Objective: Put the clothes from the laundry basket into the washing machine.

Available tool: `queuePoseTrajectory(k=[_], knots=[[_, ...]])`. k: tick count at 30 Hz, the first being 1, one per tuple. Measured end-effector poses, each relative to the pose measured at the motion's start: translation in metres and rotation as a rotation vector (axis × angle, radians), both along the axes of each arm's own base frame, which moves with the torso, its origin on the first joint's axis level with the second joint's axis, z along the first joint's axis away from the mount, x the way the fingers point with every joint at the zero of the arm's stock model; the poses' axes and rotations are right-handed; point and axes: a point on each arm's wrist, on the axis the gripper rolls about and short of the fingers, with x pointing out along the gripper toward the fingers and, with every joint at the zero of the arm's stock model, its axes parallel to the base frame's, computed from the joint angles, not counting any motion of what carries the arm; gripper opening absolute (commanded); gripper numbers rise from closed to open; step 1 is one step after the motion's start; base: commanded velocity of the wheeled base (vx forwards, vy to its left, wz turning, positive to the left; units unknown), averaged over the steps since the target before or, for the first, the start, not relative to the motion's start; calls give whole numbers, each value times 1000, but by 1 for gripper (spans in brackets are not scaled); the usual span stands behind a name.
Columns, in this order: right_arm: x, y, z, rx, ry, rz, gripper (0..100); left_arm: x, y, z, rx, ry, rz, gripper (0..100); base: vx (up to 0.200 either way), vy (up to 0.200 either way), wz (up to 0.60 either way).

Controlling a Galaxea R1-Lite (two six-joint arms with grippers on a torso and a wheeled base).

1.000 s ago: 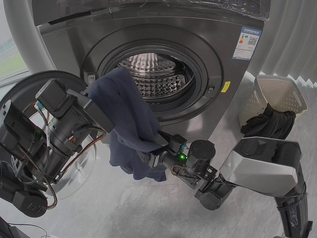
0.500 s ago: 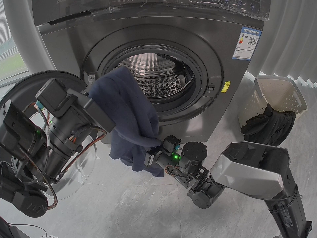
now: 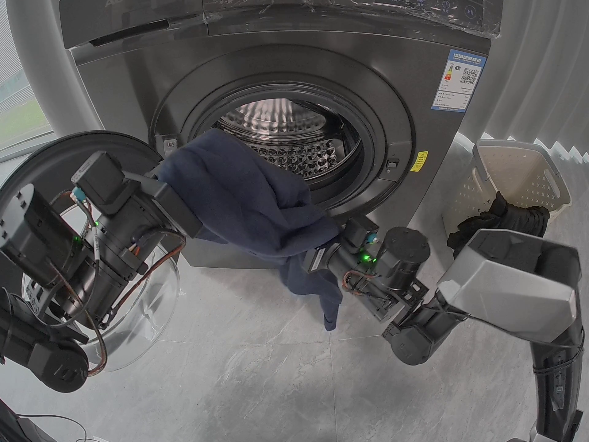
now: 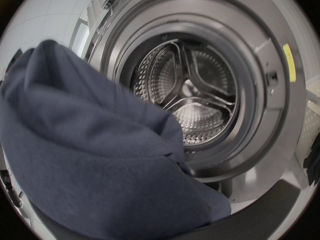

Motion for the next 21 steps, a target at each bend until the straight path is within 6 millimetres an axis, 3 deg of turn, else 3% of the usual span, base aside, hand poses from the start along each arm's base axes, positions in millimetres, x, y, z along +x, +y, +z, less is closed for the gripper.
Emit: queuePoseTrajectory(k=[9, 21], knots=[[-16, -22, 35, 24, -26, -26, 0, 17, 9, -49, 112, 161, 69, 0, 0, 0, 0], [-32, -13, 55, 63, -50, -5, 0, 23, 9, -99, 246, 313, 69, 0, 0, 0, 0]])
